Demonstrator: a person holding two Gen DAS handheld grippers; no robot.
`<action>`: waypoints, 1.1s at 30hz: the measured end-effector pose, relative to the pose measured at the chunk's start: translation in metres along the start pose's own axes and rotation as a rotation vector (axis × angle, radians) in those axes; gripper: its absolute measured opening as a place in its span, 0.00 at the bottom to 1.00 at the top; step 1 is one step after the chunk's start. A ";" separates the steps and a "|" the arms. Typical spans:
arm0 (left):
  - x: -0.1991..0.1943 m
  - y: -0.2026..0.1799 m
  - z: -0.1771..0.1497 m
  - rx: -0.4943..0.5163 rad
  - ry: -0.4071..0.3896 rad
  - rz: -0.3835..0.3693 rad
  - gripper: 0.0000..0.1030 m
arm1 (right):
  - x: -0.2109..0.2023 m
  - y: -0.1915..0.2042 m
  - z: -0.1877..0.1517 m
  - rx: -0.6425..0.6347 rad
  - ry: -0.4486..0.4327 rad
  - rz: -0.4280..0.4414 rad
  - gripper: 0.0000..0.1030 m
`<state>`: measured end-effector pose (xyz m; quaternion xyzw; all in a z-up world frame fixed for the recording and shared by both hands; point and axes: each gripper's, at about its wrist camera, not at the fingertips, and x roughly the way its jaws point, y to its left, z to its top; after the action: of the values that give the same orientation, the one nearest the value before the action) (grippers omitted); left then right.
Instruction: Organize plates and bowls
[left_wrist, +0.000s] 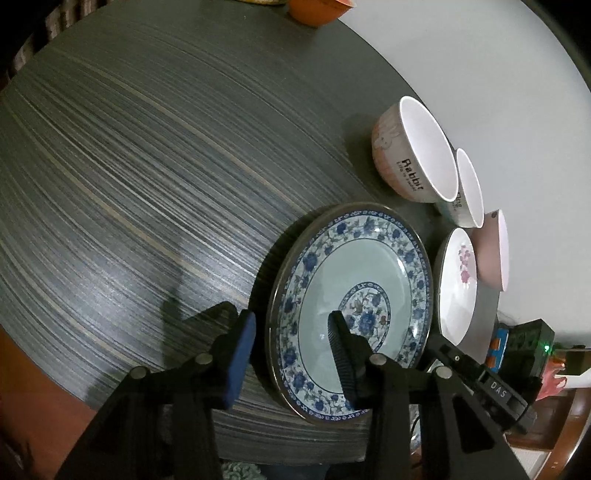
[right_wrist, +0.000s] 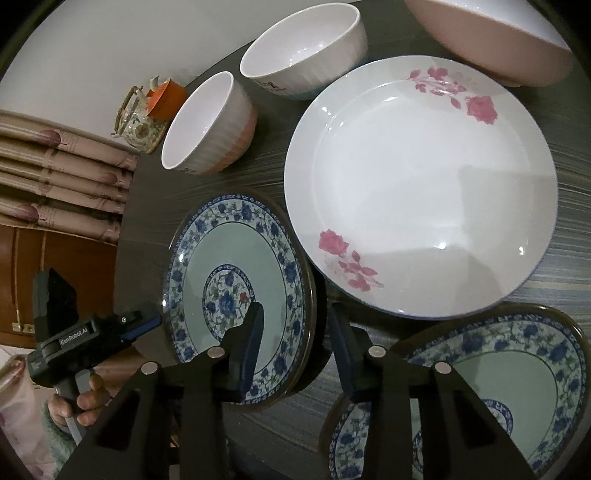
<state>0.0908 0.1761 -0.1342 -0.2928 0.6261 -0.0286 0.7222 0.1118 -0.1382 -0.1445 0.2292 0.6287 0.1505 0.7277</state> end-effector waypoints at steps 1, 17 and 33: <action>0.001 0.000 0.001 0.003 -0.001 0.002 0.39 | 0.002 0.000 0.001 0.000 0.003 0.000 0.32; 0.018 -0.002 0.010 0.055 0.021 0.031 0.17 | 0.019 -0.004 0.010 -0.016 0.017 0.007 0.24; -0.010 0.010 0.012 0.130 -0.041 0.086 0.13 | 0.016 0.026 -0.001 -0.081 -0.014 -0.036 0.14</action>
<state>0.0966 0.1930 -0.1295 -0.2187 0.6200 -0.0321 0.7529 0.1149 -0.1080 -0.1449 0.1891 0.6212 0.1610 0.7432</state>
